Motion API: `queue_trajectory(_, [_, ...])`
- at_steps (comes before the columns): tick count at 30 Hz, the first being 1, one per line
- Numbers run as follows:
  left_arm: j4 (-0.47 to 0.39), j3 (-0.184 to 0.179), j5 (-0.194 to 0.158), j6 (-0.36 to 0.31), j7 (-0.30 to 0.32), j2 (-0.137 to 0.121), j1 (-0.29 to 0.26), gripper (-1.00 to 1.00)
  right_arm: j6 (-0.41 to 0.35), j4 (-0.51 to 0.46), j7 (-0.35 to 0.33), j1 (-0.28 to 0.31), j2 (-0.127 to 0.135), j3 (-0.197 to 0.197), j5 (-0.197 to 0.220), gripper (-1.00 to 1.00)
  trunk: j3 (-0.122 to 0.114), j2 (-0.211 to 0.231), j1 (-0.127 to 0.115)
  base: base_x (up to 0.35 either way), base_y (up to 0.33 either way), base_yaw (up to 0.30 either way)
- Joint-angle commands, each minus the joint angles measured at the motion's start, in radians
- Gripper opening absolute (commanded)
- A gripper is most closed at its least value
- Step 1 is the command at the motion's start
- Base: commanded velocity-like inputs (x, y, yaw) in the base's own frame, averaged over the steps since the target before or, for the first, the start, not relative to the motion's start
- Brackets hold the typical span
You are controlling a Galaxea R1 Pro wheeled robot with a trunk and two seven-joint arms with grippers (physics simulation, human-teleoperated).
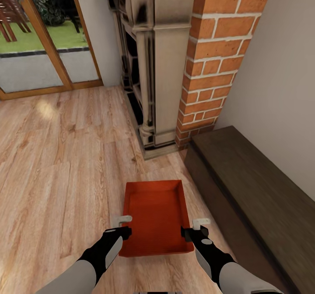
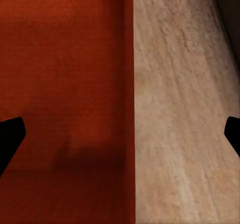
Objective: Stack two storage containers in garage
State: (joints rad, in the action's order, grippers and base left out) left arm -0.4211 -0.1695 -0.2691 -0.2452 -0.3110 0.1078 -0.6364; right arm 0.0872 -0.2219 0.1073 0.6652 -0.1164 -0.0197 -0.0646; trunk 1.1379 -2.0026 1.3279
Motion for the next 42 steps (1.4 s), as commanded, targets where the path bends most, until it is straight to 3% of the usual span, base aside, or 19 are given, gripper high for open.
queue_trajectory(1, [-0.002, -0.008, -0.01, -0.004, -0.008, -0.001, 0.0, 1.0, 0.002, 0.001, 0.006, 0.001, 0.0, -0.002, -0.007, 1.0, 0.004, -0.008, 0.004, 0.0, 0.0, 0.0])
queue_trajectory(25, [-0.003, -0.008, -0.01, -0.003, -0.01, -0.003, 0.0, 1.0, 0.009, 0.001, 0.005, 0.001, 0.0, -0.003, -0.006, 1.0, 0.079, -0.176, 0.096, 0.0, 0.0, 0.0])
queue_trajectory(42, [-0.007, -0.008, -0.009, -0.004, -0.016, -0.002, 0.0, 1.0, 0.008, 0.001, 0.005, 0.001, 0.0, -0.002, -0.007, 1.0, 0.079, -0.176, 0.096, 0.061, 0.0, 0.0])
